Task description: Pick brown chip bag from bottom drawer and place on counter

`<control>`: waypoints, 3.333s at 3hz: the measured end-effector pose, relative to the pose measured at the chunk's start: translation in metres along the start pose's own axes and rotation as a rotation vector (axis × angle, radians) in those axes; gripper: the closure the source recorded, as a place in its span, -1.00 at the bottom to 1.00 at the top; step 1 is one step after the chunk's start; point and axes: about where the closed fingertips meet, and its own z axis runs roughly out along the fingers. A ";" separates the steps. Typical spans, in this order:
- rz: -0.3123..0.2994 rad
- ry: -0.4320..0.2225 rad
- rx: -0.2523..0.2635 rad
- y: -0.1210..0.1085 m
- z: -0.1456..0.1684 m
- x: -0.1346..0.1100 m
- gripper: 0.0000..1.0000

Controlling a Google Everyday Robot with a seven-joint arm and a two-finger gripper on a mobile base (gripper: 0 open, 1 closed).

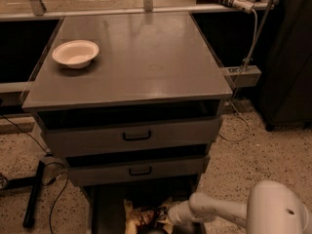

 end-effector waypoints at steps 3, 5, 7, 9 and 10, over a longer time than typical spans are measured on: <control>-0.089 -0.049 0.052 0.025 -0.099 -0.055 1.00; -0.108 0.060 0.120 0.024 -0.217 -0.106 1.00; -0.135 0.174 0.199 -0.001 -0.310 -0.147 1.00; -0.149 0.195 0.197 0.000 -0.318 -0.157 1.00; -0.215 0.228 0.236 0.010 -0.364 -0.203 1.00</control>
Offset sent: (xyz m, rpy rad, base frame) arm -0.0466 -0.0311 0.1027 0.0667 -0.0929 0.0289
